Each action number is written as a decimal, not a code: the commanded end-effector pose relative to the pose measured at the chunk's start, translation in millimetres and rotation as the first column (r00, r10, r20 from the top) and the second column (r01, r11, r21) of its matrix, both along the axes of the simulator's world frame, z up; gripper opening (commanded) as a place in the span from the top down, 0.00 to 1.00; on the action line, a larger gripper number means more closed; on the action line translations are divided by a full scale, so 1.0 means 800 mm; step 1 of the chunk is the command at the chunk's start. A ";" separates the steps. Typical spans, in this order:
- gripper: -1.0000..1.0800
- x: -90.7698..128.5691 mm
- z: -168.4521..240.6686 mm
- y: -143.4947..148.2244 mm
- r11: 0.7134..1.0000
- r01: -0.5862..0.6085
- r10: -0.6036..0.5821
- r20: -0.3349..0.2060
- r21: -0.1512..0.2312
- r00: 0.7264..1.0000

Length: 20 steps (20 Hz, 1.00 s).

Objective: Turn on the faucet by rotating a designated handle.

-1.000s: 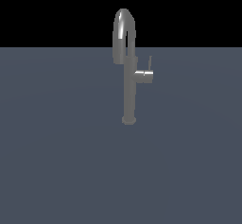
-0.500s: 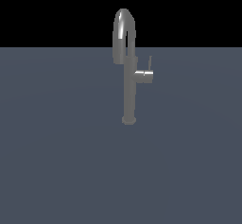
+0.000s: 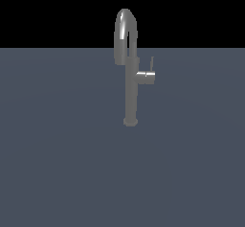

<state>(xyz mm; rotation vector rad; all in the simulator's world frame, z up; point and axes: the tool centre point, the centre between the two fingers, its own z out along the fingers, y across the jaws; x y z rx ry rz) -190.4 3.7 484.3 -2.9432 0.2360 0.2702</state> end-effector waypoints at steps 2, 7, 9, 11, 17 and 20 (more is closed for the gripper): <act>1.00 0.025 -0.003 -0.003 0.996 0.066 -0.063 -0.052 0.058 0.997; 1.00 0.062 -0.011 -0.009 0.976 0.167 -0.149 -0.135 0.137 0.980; 1.00 0.077 -0.015 -0.012 0.963 0.210 -0.182 -0.170 0.166 0.969; 1.00 0.091 -0.020 -0.016 0.947 0.254 -0.213 -0.207 0.195 0.955; 1.00 0.134 -0.038 -0.031 0.880 0.389 -0.297 -0.326 0.271 0.898; 1.00 0.156 -0.050 -0.040 0.835 0.459 -0.332 -0.389 0.303 0.859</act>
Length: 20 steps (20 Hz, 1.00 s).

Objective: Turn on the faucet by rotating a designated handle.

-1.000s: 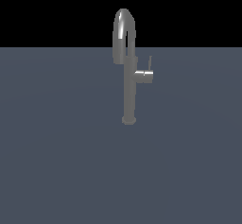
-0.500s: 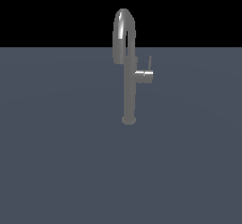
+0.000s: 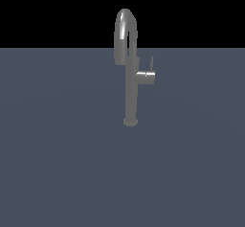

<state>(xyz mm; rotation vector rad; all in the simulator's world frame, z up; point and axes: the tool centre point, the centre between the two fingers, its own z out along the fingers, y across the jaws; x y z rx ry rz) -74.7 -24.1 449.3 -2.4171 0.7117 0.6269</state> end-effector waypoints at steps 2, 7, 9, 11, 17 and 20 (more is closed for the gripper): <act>1.00 0.024 -0.015 -0.011 0.994 0.079 -0.074 -0.062 0.071 0.995; 1.00 0.055 -0.040 -0.028 0.967 0.196 -0.171 -0.158 0.162 0.973; 1.00 0.067 -0.051 -0.035 0.950 0.244 -0.206 -0.198 0.195 0.958; 1.00 0.077 -0.063 -0.041 0.929 0.293 -0.238 -0.240 0.225 0.941; 1.00 0.105 -0.104 -0.062 0.843 0.444 -0.323 -0.374 0.303 0.869; 1.00 0.117 -0.127 -0.071 0.787 0.521 -0.356 -0.445 0.332 0.822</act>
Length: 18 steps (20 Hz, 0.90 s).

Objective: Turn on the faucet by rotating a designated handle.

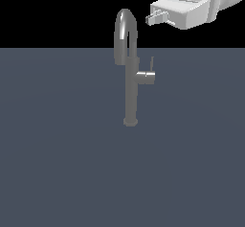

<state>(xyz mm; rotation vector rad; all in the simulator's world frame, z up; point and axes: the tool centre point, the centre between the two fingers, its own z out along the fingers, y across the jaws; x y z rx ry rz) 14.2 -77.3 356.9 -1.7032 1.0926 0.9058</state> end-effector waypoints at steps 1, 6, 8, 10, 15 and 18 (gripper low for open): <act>1.00 0.010 -0.020 -0.008 0.996 0.063 -0.060 -0.049 0.057 0.997; 1.00 0.023 -0.063 -0.021 0.969 0.192 -0.168 -0.155 0.157 0.974; 1.00 0.026 -0.078 -0.024 0.953 0.237 -0.201 -0.193 0.188 0.960; 1.00 0.029 -0.092 -0.026 0.937 0.278 -0.229 -0.228 0.213 0.946; 1.00 0.032 -0.119 -0.029 0.899 0.355 -0.277 -0.296 0.257 0.914; 1.00 0.033 -0.130 -0.029 0.882 0.385 -0.293 -0.322 0.273 0.900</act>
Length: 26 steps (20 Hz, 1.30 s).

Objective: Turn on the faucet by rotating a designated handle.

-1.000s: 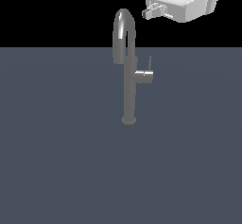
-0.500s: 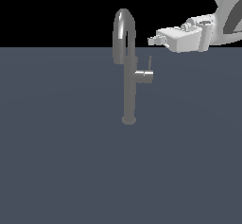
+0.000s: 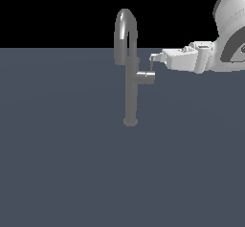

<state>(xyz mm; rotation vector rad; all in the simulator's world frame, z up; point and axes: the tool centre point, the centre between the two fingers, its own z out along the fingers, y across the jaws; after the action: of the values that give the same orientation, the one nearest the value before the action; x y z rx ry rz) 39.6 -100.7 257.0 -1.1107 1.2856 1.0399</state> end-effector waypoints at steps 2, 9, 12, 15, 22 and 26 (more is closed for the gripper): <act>1.00 0.001 -0.010 0.000 0.999 0.027 -0.026 -0.020 0.025 0.999; 1.00 0.001 -0.011 0.001 0.999 0.030 -0.030 -0.022 0.029 0.999; 1.00 0.001 -0.011 0.001 0.999 0.030 -0.030 -0.022 0.029 0.999; 1.00 -0.006 -0.008 0.002 0.999 0.030 -0.030 -0.022 0.029 0.999; 1.00 -0.030 0.003 0.008 0.999 0.030 -0.030 -0.022 0.029 0.999; 1.00 -0.033 0.000 0.008 0.999 0.032 -0.032 -0.023 0.028 0.999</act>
<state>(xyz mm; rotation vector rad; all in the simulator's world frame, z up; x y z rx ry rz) 17.4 -95.0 257.1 -1.0566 1.2989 1.0431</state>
